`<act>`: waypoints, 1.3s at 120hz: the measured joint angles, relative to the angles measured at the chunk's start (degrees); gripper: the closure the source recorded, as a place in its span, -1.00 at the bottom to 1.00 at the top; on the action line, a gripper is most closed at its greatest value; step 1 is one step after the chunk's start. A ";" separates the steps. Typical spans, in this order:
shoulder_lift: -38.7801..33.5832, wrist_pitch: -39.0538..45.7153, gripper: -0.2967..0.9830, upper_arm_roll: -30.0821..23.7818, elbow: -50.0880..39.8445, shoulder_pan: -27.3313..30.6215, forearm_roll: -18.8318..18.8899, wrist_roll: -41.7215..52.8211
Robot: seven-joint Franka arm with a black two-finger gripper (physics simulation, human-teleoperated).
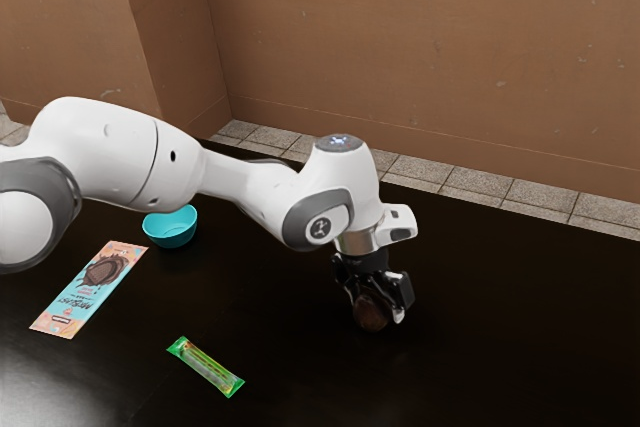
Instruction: Place the pear in the bowl.
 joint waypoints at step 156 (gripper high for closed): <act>-2.88 -26.50 -0.09 21.68 18.50 3.43 1.25 11.34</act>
